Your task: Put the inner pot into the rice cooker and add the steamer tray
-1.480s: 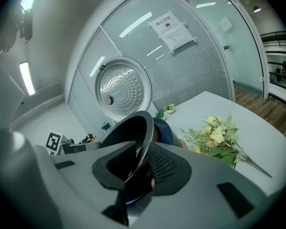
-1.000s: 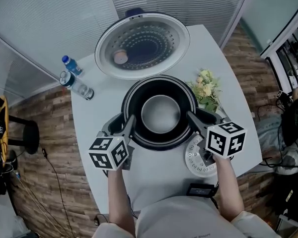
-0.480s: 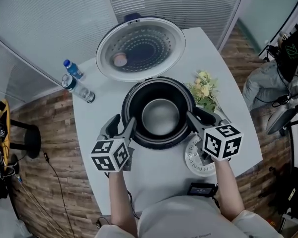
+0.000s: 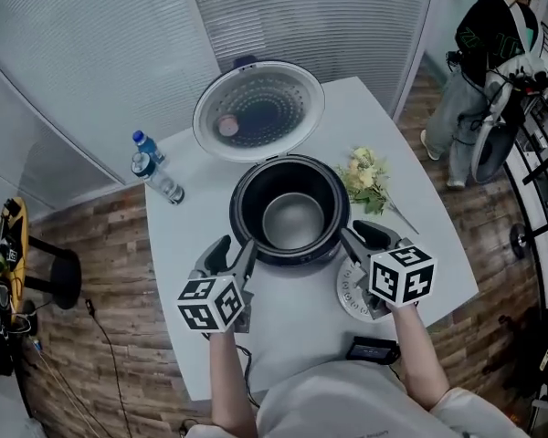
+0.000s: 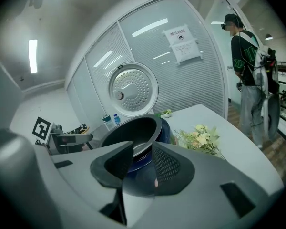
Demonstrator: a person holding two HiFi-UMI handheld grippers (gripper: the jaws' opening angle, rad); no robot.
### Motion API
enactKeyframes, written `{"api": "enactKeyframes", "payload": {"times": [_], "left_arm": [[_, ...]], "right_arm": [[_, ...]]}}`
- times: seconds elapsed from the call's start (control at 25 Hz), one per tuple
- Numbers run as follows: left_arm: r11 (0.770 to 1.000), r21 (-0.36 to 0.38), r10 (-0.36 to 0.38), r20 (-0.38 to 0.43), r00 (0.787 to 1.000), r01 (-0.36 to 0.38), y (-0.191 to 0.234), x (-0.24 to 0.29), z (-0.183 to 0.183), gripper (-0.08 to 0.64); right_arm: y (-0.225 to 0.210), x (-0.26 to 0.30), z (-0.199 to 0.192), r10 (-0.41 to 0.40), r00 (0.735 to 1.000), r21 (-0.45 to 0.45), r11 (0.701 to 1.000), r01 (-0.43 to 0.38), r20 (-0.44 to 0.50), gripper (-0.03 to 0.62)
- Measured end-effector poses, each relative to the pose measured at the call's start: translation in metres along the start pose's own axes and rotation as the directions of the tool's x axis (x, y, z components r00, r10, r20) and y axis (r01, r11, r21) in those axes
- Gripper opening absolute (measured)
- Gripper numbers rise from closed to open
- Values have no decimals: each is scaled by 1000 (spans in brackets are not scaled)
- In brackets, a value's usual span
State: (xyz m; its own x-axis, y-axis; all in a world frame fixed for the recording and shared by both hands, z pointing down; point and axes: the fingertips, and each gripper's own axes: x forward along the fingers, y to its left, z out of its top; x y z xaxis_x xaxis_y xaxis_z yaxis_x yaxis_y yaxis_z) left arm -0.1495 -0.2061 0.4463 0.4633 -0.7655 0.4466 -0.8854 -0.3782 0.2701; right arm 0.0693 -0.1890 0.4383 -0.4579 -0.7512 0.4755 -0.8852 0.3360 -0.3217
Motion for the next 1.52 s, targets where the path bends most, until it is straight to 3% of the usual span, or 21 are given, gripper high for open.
{"api": "enactKeyframes", "payload": {"times": [0.48,0.92,1.36,1.52], "left_arm": [[999,13,-41,21,999,41,-54,-70,-30,224],[998,-10,-66,11,998,66,-83,-114,-70,224],[989,-59,-141,-49,989,138,-119,-101,-113,224],[982,-75,-176,-69,982,171,-137,-81,-124,224]], "right_arm": [[24,-75,-44,-12,1000,-1,1000,12,14,132],[16,-136,-88,-75,997,52,996,75,15,132],[-18,-173,-122,-158,987,106,982,157,-1,132],[-41,-178,-132,-152,988,187,971,149,4,132]]}}
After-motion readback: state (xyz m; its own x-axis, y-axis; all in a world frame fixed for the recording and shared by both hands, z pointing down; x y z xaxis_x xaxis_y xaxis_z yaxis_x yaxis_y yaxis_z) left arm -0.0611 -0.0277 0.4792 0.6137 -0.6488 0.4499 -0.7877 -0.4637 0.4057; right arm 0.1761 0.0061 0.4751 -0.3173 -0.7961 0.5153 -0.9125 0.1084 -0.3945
